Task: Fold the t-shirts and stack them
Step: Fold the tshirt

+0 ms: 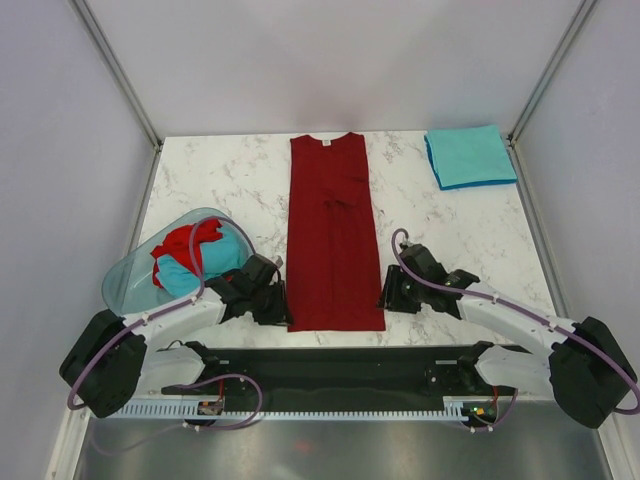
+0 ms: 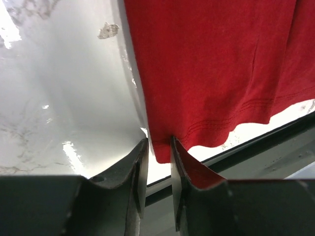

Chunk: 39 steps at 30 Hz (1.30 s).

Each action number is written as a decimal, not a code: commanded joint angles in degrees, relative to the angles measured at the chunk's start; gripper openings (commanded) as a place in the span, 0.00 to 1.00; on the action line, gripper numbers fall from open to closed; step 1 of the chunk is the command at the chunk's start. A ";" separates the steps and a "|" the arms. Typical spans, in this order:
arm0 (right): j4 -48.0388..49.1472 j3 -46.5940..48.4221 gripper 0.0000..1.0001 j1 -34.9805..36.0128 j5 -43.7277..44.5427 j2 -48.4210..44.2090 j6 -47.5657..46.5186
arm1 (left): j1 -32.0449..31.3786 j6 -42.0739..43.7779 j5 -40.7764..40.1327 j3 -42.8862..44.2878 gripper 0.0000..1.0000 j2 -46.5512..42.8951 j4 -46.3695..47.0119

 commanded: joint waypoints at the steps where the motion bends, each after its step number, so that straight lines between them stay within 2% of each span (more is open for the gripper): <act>1: 2.30 -1.77 0.45 1.92 1.80 0.26 2.56 | -1.18 -2.23 -0.72 -0.05 0.31 1.11 1.46; 8: 2.92 -4.41 0.43 6.23 4.80 1.41 3.70 | -1.62 -0.21 -4.40 0.57 0.30 -0.12 -0.56; 15: 1.78 -5.64 0.40 8.34 6.73 -0.17 5.20 | -2.06 -0.20 -4.42 4.17 0.31 -1.35 -0.57; 16: 1.69 -5.91 0.38 8.51 6.90 -0.44 5.46 | -2.23 -0.20 -4.42 4.17 0.31 -1.79 -0.57; 20: 1.16 -6.70 0.18 8.78 7.87 -1.41 5.46 | -2.58 -0.20 -4.42 4.96 0.31 -3.46 -0.57; 26: 0.99 -7.05 0.02 9.04 7.78 -2.63 5.73 | -2.94 -0.20 -4.42 5.05 0.31 -5.30 -0.57; 32: 1.16 -6.79 0.00 9.57 7.87 -2.55 5.81 | -3.29 -0.20 -4.42 3.82 0.31 -4.43 -0.57; 33: 1.16 -6.70 0.00 9.66 7.78 -2.72 5.90 | -3.20 -0.99 -7.90 3.21 0.43 -4.17 -5.79; 39: 1.34 -6.52 0.00 10.10 8.14 -2.55 5.99 | -3.29 -2.93 -6.00 0.92 0.43 -3.28 -5.40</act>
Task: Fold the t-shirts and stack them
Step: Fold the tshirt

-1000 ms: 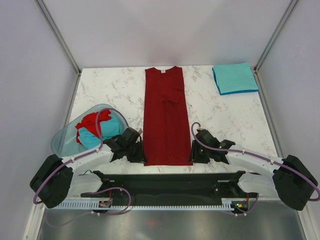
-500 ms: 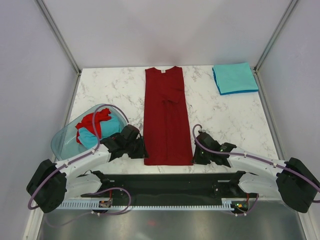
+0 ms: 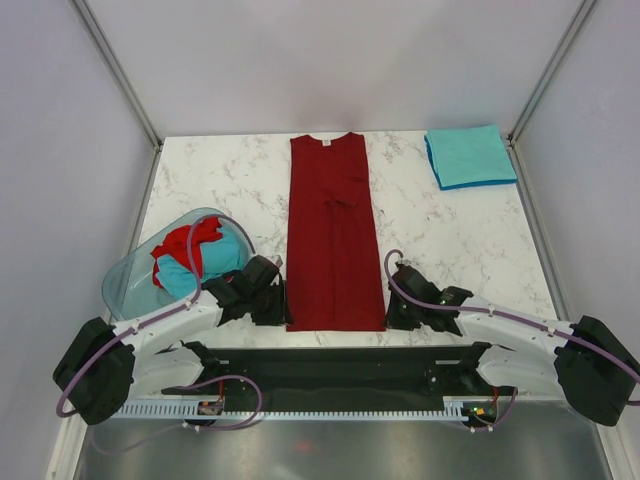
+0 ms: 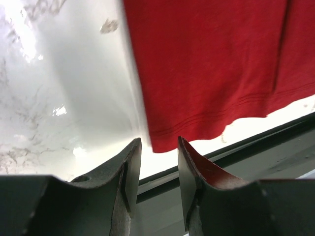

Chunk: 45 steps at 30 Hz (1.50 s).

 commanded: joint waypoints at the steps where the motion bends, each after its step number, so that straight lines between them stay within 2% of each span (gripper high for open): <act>1: -0.26 0.08 0.00 0.59 1.40 -0.87 0.85 | -0.31 -2.45 -1.32 -1.24 0.43 0.04 -1.16; 10: 0.09 -0.10 0.00 1.20 1.93 -0.78 1.12 | -0.32 -3.50 0.18 -3.79 0.41 3.20 2.71; 12: 0.09 -0.19 0.00 1.38 2.02 -0.87 1.38 | -0.40 -3.33 0.52 -3.79 0.37 4.08 3.32; 13: 0.09 -0.27 0.00 1.55 2.02 -1.04 1.38 | -0.40 -3.15 0.70 -3.71 0.33 4.34 3.41; 14: 0.01 -0.27 0.00 1.64 2.02 -1.13 1.56 | -0.40 -2.80 0.88 -3.53 0.22 4.43 3.50; 16: -0.26 -0.45 0.00 1.64 1.93 -1.83 1.64 | -0.49 -2.45 1.58 -3.44 0.11 4.17 3.32; 17: -1.04 -0.36 0.00 1.64 1.84 -2.18 1.73 | -0.58 -2.45 1.84 -3.53 0.02 3.82 3.32; 23: -7.37 2.36 0.00 1.73 3.86 -5.96 1.47 | -2.33 -4.20 1.93 -2.30 0.02 -0.14 0.95; 33: -6.94 3.58 0.00 2.00 4.74 -6.32 0.86 | -3.66 -5.70 2.55 -0.02 0.02 -0.40 0.95; 44: -9.22 13.16 0.00 2.08 11.95 2.46 -4.15 | -2.08 -5.61 2.98 6.75 0.02 7.42 0.95; 45: -9.31 15.17 0.00 2.00 12.47 3.34 -5.20 | -1.64 -2.57 3.51 7.36 0.02 7.86 0.43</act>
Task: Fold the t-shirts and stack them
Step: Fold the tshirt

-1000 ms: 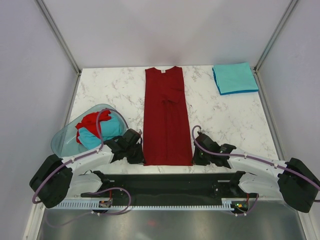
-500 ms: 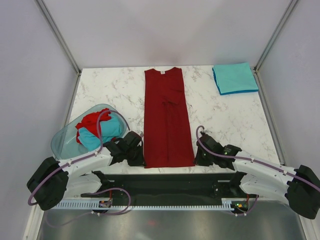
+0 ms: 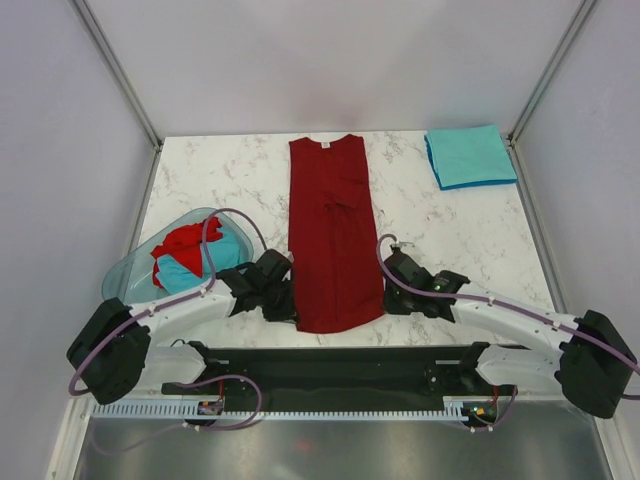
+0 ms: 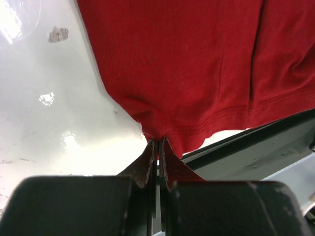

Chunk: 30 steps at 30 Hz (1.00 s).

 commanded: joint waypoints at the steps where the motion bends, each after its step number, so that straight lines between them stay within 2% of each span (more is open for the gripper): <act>1: -0.98 5.83 0.00 0.12 4.72 3.98 -3.50 | 2.21 2.03 1.48 4.48 0.02 2.06 -0.19; 7: -0.73 14.10 0.00 -2.51 8.06 13.65 -9.21 | 8.53 6.86 3.24 10.98 0.02 6.72 -0.54; 15: 2.44 25.79 0.00 -8.93 8.06 26.12 -18.27 | 17.07 12.66 5.35 22.32 0.02 19.37 -0.54; 21: 5.60 35.19 0.00 -14.29 4.11 34.30 -25.56 | 21.02 16.53 8.33 34.36 0.02 28.96 -0.63; 30: 2.88 52.94 0.00 -20.71 -1.95 46.87 -29.26 | 26.91 18.03 12.64 48.08 0.02 40.30 -1.24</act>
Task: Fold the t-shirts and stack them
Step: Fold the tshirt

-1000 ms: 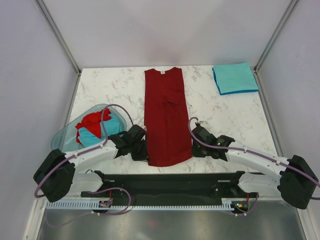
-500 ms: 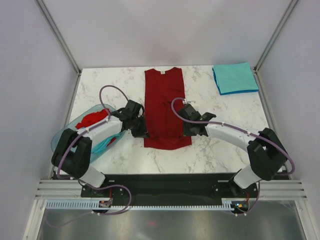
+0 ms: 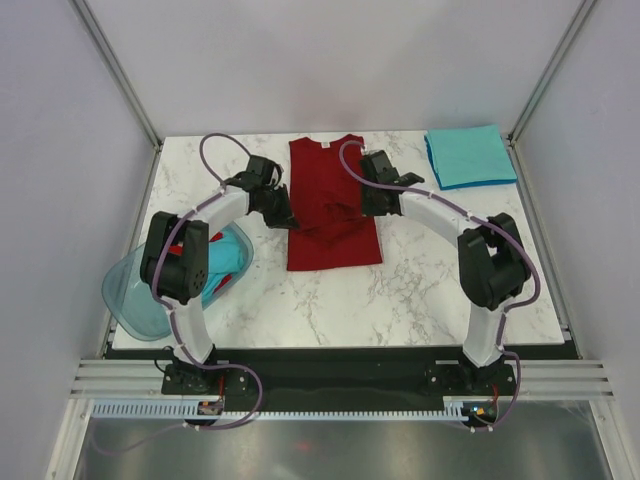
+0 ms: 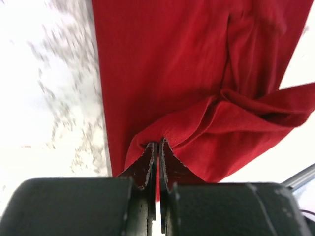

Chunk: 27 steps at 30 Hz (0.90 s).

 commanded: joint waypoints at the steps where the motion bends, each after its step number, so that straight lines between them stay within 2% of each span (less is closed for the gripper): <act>1: -0.92 7.27 0.00 -1.61 -3.09 3.65 -3.49 | 1.91 3.17 3.60 6.72 0.02 2.25 -0.17; 4: -1.80 12.97 0.00 -2.49 -3.80 6.20 -4.02 | 2.97 3.17 3.95 10.15 0.02 4.36 -0.79; 11: -3.03 19.31 0.00 -4.86 -4.85 11.56 -4.28 | 4.81 2.82 5.88 16.76 0.02 8.84 -1.05; 27: -3.21 26.35 0.00 -9.00 -8.81 19.65 -4.73 | 6.66 1.06 6.24 24.49 0.02 17.37 -1.14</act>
